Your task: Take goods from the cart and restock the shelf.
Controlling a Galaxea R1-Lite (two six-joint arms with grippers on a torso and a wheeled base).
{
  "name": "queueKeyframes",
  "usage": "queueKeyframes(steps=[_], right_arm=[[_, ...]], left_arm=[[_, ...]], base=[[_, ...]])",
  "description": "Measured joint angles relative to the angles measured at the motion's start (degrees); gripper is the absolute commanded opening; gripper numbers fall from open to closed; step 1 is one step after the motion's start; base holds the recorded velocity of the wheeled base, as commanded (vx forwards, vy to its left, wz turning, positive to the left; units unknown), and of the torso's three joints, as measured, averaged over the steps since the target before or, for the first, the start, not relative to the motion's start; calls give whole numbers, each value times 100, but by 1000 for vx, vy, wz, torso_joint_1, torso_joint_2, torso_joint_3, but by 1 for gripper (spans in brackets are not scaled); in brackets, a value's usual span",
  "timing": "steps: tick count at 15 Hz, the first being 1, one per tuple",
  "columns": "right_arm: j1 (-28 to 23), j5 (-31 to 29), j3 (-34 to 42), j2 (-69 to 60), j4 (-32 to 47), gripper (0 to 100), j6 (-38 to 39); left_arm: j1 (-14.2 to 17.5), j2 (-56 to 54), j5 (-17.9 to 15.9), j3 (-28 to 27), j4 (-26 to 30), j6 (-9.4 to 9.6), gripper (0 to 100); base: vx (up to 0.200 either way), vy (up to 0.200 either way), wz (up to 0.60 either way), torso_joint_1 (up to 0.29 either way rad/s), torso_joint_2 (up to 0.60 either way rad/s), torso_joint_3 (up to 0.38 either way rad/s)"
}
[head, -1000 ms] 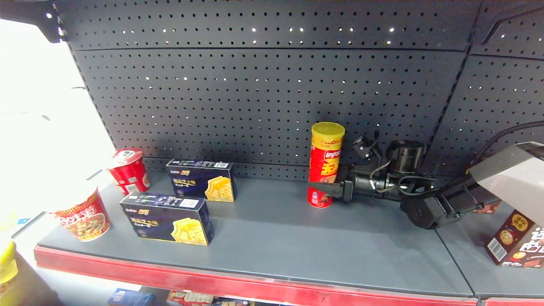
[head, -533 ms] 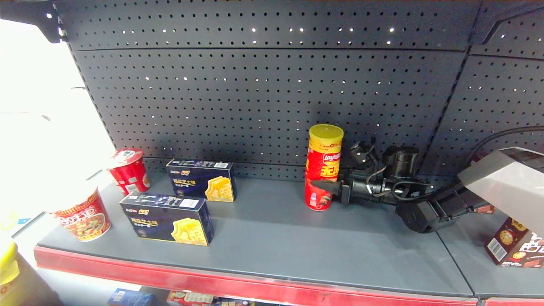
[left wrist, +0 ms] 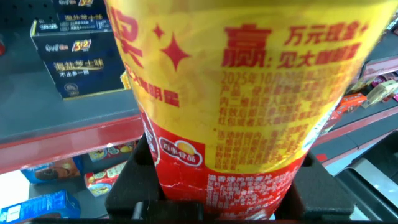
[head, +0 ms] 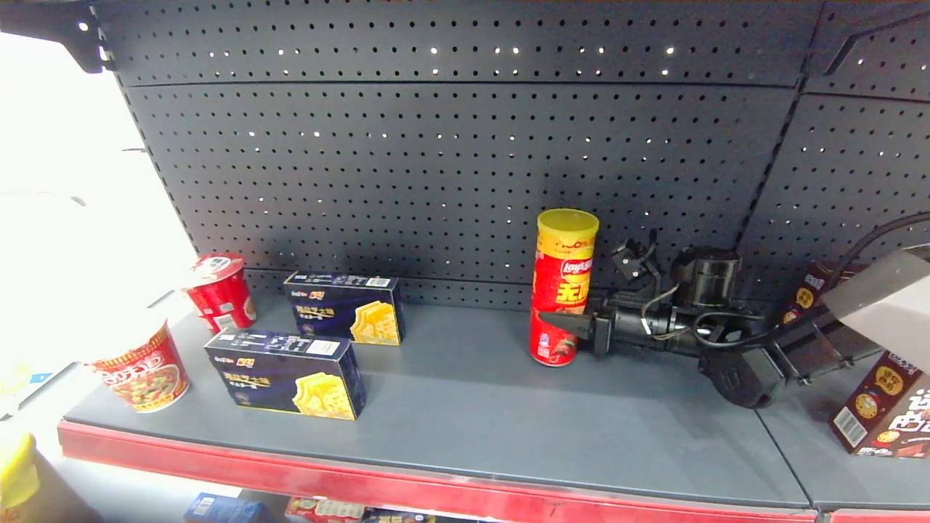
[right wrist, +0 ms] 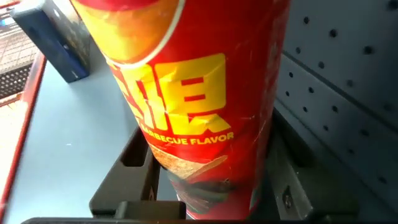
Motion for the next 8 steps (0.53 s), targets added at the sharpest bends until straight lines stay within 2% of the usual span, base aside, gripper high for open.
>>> queueKeyframes(steps=[4,8], right_arm=[[13,-332,875,-937,13,0,-50],[239,-1610,1697,-1807,17,0,-116]], left_arm=[[7,-171,9,27,-11,0,0],[13,-325,22,52,-4,2,0]], base=[[0,0,0,0,0,0],[0,0,0,0,0,0]])
